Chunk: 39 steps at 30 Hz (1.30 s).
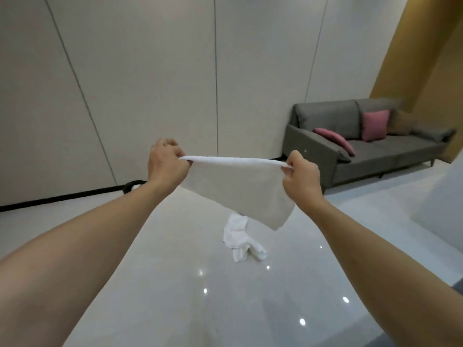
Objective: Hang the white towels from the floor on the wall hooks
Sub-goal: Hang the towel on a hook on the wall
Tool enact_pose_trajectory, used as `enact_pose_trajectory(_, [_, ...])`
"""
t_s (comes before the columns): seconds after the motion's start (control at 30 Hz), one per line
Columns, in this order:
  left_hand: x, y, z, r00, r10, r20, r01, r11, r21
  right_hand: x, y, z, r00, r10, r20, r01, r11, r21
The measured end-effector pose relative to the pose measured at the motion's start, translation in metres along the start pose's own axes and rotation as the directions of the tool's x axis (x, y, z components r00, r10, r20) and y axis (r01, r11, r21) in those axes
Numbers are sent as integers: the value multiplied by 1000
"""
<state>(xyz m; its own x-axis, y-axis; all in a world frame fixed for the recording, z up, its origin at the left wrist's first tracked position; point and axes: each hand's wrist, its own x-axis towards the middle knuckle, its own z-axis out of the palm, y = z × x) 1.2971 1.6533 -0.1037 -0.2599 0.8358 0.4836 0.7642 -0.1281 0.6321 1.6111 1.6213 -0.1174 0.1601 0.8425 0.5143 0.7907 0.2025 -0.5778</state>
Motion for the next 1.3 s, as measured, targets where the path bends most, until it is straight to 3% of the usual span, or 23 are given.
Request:
enact_pose_trajectory(0.2, [38, -108, -139, 991, 35, -127, -10, 982, 190, 40, -154, 119, 971, -139, 194, 130, 990, 60])
enact_pose_trajectory(0.37, [59, -220, -264, 983, 7, -185, 56, 942, 331, 39, -293, 227, 876, -371, 307, 375, 926, 48])
enact_pose_trajectory(0.57, [54, -350, -410, 958, -107, -268, 201, 913, 355, 4, -466, 343, 773, -509, 380, 397, 854, 337])
enact_pose_trajectory(0.77, [28, -452, -527, 839, -280, -467, 444, 849, 287, -41, -623, 447, 563, -724, 398, 431, 668, 607])
enact_pose_trajectory(0.93, [26, -525, -606, 709, -357, -608, 596, 764, 246, -68, -751, 543, 426, -825, 372, 331, 525, 784])
enact_pose_trajectory(1.07, [36, -581, -659, 605, -379, -700, 690, 688, 225, -88, -849, 625, 334, -877, 344, 337, 452, 826])
enact_pose_trajectory(1.2, [56, -634, -700, 538, -354, -765, 804, 489, 339, -111, -944, 700, 236, -899, 370, 374, 435, 819])
enact_pose_trajectory(1.3, [64, -667, -732, 470, -330, -819, 841, 450, 301, -132, -1007, 746, 168, -913, 372, 335, 408, 849])
